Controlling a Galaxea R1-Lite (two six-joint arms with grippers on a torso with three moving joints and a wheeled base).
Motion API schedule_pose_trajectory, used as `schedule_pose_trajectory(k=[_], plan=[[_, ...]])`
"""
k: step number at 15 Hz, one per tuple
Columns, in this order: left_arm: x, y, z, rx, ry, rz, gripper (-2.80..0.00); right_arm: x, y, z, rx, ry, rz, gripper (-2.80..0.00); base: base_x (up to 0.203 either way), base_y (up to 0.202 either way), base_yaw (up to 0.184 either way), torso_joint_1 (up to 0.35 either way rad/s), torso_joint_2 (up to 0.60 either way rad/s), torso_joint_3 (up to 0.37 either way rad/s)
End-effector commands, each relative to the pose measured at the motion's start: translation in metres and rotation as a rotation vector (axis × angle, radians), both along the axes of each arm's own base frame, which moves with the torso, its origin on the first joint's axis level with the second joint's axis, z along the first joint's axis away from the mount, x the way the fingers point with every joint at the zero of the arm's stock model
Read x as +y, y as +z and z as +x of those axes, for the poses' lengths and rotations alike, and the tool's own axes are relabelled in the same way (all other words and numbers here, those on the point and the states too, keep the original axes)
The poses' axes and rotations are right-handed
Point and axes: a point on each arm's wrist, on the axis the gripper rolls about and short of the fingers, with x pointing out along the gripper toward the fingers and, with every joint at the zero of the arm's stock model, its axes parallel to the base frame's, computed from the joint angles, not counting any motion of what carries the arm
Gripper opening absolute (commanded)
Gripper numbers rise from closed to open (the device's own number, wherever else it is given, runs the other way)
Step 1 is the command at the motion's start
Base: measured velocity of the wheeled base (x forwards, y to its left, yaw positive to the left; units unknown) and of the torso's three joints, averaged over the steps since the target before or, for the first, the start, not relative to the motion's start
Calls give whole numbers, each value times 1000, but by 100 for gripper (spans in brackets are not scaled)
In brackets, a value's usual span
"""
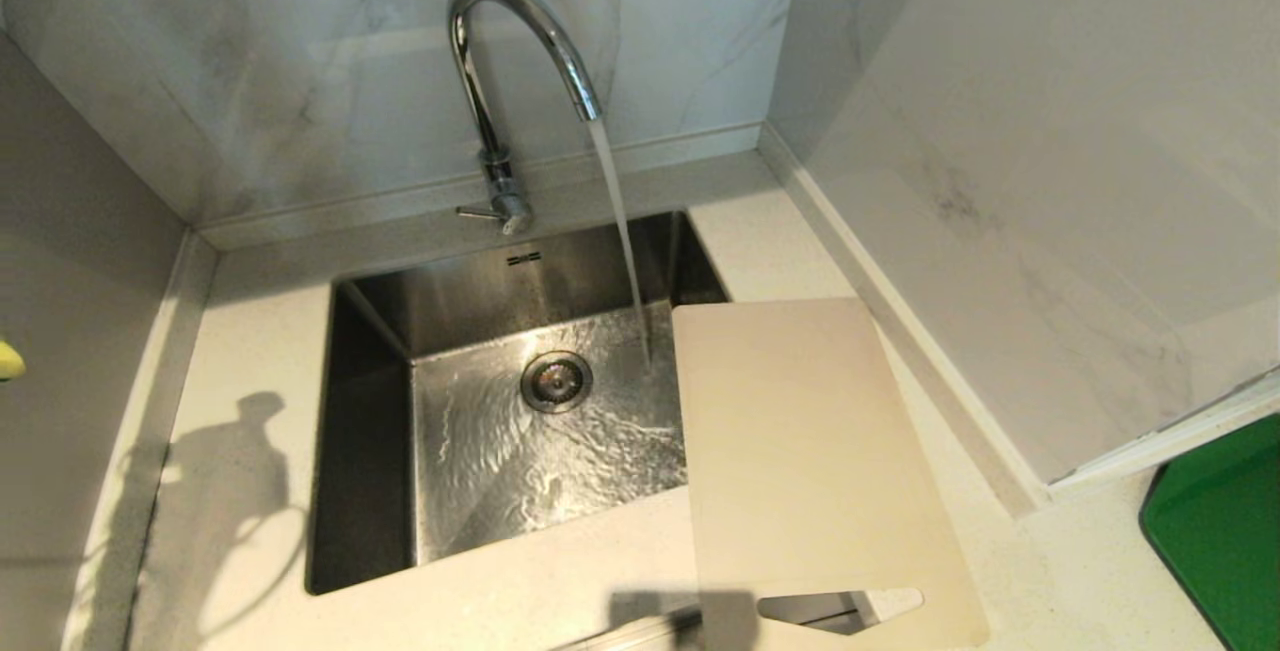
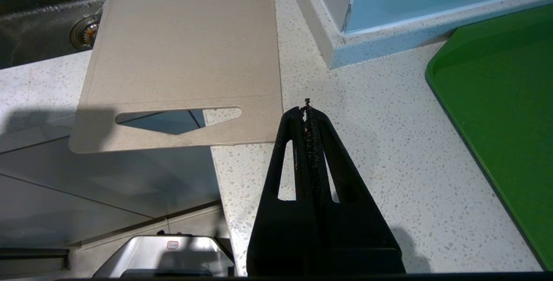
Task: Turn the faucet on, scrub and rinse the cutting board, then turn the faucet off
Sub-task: Pick up the cutting board
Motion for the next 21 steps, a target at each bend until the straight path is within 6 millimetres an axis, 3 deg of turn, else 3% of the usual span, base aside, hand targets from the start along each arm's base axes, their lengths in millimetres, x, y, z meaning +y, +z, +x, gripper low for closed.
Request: schedule_pose_trajectory(k=[1,11,16,21], plan=[[-1,-15,-5,3,0,-4,-280,0,0,0,1,0,0,-280,0,0,0,0,0,0],[-1,-36,-3,-45,-17,9,-280,0,0,0,1,2,-2,-280,0,0,0,0,0,0],[-7,-54,-34,-75,-13,16,-280,0,0,0,1,2,-1,-280,0,0,0,0,0,0],[-12,-92,-61,-52,-11,22,-280,0,0,0,1,0,0,-280,0,0,0,0,0,0]])
